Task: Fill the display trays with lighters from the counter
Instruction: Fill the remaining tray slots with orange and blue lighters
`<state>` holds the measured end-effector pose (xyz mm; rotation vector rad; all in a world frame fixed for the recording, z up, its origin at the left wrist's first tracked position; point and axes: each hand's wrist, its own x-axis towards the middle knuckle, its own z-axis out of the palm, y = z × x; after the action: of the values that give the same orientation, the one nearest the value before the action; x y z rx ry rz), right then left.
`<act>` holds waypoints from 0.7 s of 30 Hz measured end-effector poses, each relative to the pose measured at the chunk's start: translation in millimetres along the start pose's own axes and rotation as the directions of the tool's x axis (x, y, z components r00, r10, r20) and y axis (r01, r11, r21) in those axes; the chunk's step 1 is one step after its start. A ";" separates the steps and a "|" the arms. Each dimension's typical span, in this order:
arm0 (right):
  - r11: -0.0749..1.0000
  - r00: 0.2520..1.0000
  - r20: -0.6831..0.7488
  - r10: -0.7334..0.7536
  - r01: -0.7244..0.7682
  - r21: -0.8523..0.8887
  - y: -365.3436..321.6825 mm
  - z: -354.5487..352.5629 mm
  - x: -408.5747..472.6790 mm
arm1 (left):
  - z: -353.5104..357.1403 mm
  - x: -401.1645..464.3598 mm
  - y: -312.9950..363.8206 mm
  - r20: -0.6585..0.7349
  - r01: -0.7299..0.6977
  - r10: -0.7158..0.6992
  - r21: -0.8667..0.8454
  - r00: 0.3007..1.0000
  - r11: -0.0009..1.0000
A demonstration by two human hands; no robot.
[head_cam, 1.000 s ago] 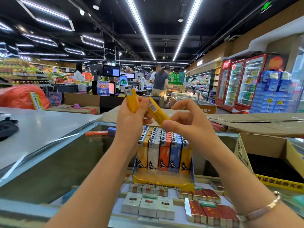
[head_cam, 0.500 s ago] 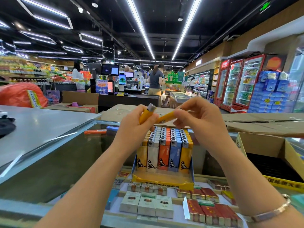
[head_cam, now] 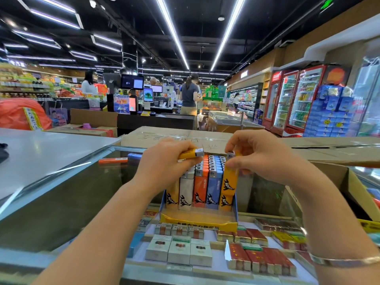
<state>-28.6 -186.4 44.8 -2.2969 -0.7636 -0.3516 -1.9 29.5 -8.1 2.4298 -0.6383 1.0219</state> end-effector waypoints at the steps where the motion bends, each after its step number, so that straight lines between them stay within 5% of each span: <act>1: 0.999 1.000 0.017 0.003 -0.003 -0.043 -1.5 1.6 -0.4 | 0.2 0.0 -0.5 0.003 0.006 -0.006 -0.013 1.000 1.000; 10: 0.947 0.981 0.164 0.108 -0.051 -0.316 -8.3 10.6 -3.2 | 0.8 0.0 0.9 0.041 0.067 -0.063 -0.107 0.997 0.992; 21: 0.927 0.969 0.210 0.132 -0.046 -0.373 -3.8 17.9 1.7 | -5.4 -1.4 12.3 0.114 0.207 -0.177 -0.369 0.978 0.906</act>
<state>-28.9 -171.3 34.5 -2.7523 -0.7517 -0.1964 -12.6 22.8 -3.2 2.1453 -0.5489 0.6552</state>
